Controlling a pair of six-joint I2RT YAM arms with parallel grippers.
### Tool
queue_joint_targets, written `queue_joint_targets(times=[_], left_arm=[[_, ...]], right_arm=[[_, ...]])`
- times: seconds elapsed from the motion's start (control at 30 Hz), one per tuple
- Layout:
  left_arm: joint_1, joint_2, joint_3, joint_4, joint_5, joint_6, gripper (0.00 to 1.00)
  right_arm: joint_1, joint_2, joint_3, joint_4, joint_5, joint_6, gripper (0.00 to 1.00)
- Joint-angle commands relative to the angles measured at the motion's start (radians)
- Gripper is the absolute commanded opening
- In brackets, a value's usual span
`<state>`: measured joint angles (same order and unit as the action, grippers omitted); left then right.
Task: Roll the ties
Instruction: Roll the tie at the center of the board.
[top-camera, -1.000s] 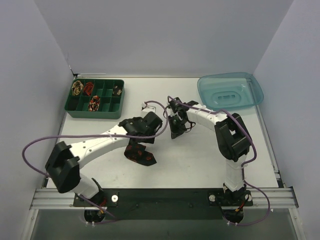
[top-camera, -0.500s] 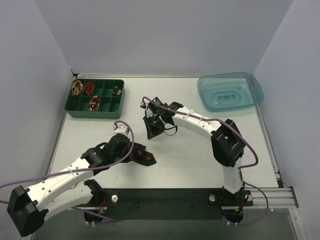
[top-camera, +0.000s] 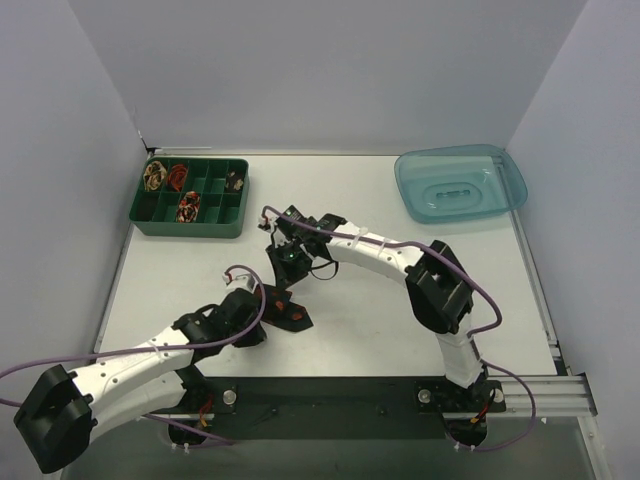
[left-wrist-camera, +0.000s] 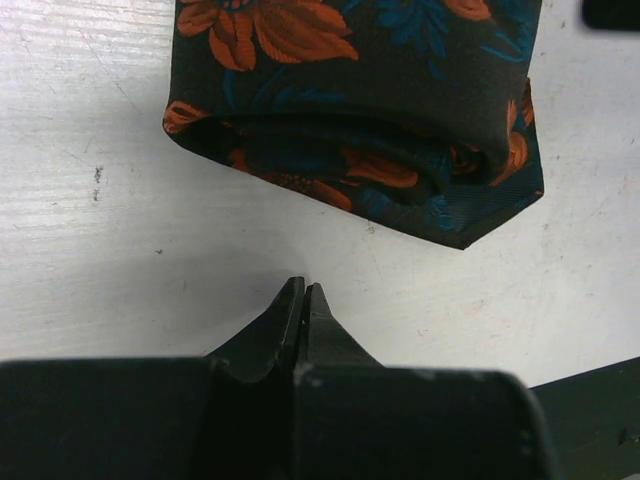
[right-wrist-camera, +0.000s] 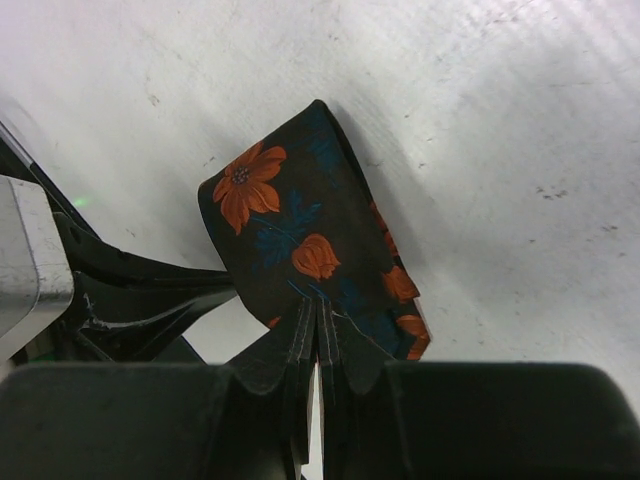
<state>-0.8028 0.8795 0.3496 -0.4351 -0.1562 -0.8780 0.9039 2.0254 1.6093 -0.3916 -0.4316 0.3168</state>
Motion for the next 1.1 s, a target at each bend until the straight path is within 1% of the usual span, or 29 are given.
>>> queue_joint_targets(times=[0.0,0.27,0.43,0.83,1.03,1.07], left_arm=[[0.011,0.006,-0.012,0.108,-0.014,-0.038,0.0],[0.047,0.03,-0.099,0.211,-0.006,-0.068,0.0],[0.059,0.05,-0.153,0.323,-0.008,-0.087,0.0],[0.063,0.116,-0.164,0.375,-0.045,-0.081,0.0],[0.085,0.164,-0.161,0.42,-0.049,-0.076,0.0],[0.093,0.179,-0.159,0.453,-0.046,-0.07,0.0]], right_arm=[[0.038,0.032,0.023,0.016,-0.027,0.002,0.06],[0.072,0.059,-0.005,0.022,-0.033,0.016,0.06],[0.079,0.068,-0.031,0.03,-0.036,0.022,0.06],[0.09,0.127,-0.031,0.033,-0.044,0.024,0.05],[0.089,0.145,-0.026,0.033,-0.038,0.024,0.05],[0.089,0.145,-0.022,0.033,-0.039,0.022,0.05]])
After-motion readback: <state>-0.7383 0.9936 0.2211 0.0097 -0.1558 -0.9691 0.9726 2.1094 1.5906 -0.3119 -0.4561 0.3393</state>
